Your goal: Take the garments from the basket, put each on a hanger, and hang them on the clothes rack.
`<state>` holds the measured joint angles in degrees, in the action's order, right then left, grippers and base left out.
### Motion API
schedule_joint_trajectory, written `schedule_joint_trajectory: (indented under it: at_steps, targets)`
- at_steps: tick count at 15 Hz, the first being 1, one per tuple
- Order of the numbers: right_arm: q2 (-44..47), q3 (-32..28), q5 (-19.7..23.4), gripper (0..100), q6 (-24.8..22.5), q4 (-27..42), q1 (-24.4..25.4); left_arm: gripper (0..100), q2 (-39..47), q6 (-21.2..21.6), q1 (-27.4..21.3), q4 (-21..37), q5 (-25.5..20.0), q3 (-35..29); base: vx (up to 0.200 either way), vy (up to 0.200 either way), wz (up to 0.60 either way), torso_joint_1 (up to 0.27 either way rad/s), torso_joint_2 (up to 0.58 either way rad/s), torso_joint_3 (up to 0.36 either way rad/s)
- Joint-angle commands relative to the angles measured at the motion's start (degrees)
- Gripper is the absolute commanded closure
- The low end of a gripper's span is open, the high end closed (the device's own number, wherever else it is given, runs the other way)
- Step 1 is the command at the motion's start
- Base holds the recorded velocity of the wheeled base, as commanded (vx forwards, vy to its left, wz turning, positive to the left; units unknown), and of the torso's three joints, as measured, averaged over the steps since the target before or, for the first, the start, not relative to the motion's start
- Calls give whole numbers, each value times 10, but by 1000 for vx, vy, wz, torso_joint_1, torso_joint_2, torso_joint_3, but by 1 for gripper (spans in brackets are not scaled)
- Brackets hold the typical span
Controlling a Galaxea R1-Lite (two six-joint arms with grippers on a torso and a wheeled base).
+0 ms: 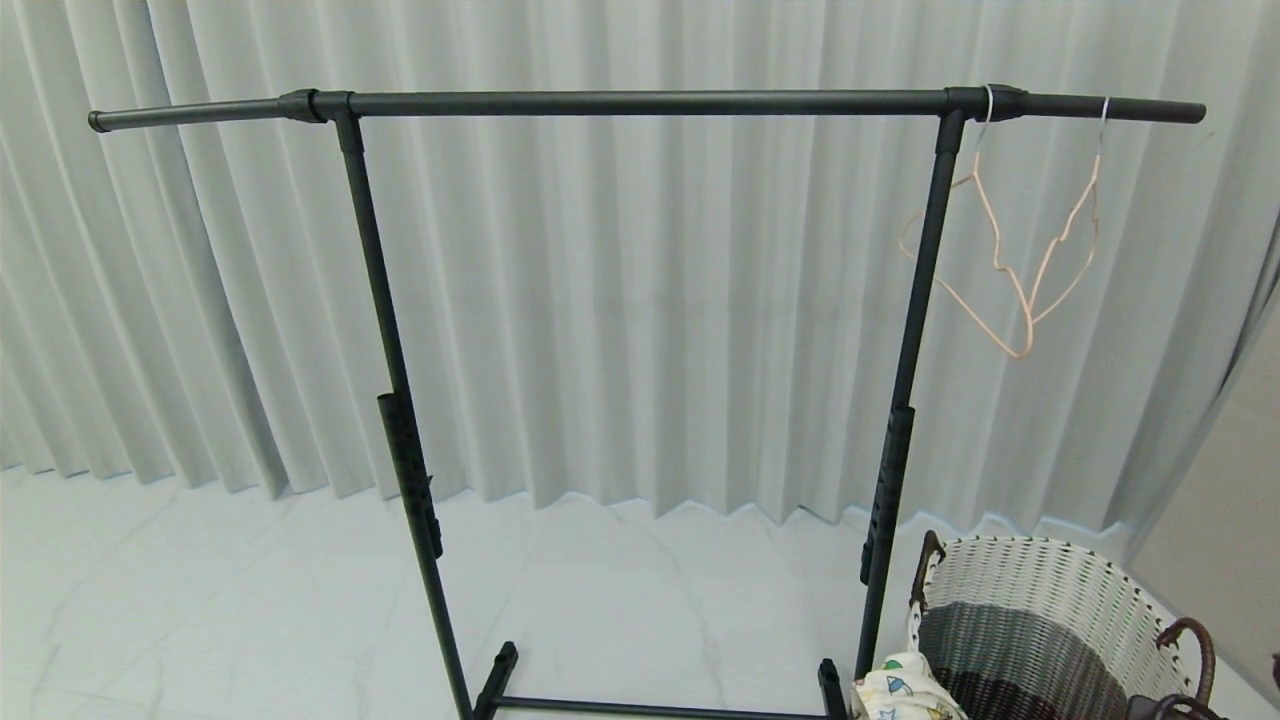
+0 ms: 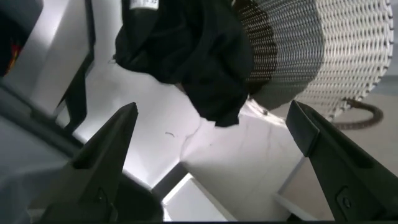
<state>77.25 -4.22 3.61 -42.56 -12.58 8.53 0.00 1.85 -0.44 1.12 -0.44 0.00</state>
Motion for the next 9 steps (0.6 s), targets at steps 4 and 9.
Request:
schedule_joint_trajectory:
  at_steps: [4, 9]
  targets:
    - [264, -35, -3, 0, 2, -171, 3, 0, 0, 0, 0, 0, 0, 0, 0, 0, 0, 0, 0, 0]
    - [328, -97, -2, 0, 3, -173, 10, 0, 0, 0, 0, 0, 0, 0, 0, 0, 0, 0, 0, 0]
